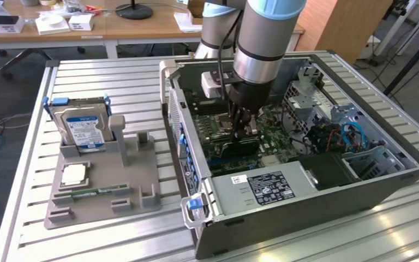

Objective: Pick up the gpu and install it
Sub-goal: 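Press down on the gpu until it lock into place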

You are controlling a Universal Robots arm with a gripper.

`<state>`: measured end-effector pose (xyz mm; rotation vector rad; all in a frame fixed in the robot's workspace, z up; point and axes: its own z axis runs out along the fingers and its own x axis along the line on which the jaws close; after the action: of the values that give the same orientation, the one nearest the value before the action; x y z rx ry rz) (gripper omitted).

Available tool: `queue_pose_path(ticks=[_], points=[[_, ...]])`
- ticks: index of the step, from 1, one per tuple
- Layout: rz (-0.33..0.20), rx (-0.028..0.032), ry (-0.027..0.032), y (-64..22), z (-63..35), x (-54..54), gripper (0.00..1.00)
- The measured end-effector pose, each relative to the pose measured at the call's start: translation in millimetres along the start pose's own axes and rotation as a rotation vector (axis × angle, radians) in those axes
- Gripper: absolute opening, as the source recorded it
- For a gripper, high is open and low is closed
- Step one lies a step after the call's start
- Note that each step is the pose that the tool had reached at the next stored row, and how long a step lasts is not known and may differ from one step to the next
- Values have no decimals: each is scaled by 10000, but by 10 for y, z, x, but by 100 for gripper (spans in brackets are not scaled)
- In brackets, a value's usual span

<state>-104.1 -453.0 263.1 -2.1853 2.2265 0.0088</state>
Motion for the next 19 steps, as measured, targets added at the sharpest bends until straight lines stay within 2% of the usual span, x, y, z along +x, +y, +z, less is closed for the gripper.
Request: queue_pose_path(ticks=[19], points=[[0, -3, 6, 1, 29, 1, 10]])
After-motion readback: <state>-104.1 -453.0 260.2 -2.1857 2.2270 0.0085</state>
